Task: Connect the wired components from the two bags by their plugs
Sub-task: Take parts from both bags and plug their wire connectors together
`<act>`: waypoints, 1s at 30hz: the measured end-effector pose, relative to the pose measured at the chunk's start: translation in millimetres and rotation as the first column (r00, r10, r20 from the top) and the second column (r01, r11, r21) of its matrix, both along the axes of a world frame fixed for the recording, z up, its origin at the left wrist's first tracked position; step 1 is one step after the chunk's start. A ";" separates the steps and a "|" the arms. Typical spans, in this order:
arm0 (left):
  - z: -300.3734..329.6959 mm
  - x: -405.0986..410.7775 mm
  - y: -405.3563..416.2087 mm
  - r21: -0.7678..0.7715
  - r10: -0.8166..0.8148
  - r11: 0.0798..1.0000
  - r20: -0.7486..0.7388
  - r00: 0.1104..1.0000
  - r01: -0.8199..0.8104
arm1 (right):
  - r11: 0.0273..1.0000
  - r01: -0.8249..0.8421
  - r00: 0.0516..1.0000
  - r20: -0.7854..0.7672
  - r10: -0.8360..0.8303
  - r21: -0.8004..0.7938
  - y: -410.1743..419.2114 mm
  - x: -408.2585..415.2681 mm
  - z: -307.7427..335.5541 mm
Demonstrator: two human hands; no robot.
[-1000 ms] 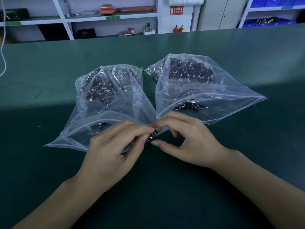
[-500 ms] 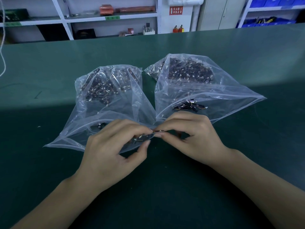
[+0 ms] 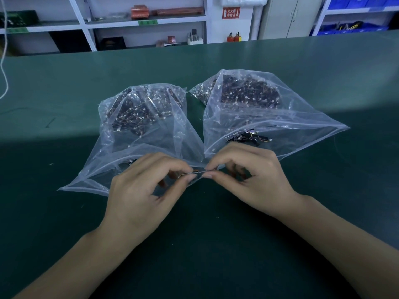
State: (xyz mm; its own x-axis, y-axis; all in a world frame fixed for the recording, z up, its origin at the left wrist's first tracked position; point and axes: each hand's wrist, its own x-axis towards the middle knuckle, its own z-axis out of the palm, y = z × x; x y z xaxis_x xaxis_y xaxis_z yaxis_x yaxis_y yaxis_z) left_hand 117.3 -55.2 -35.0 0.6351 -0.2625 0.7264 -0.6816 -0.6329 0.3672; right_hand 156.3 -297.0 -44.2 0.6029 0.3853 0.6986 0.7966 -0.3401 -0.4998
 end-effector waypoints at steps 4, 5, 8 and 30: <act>0.3 -0.3 0.0 0.012 -0.015 1.000 0.003 1.000 0.015 | 0.999 0.030 0.999 -0.041 -0.031 -0.032 1.2 -2.2 0.1; 0.5 -0.7 -0.4 0.017 -0.013 1.000 0.004 1.000 0.013 | 0.999 0.037 0.998 -0.050 -0.039 -0.039 1.6 -2.7 0.2; 0.3 -1.5 -1.4 0.027 -0.009 1.000 0.000 1.000 0.009 | 0.998 0.045 0.997 -0.063 -0.048 -0.052 2.5 -4.1 1.2; -2.7 -0.7 -1.1 0.002 -0.019 1.000 -0.049 0.999 0.019 | 0.993 0.041 0.999 -0.029 -0.044 -0.106 2.8 -3.3 1.9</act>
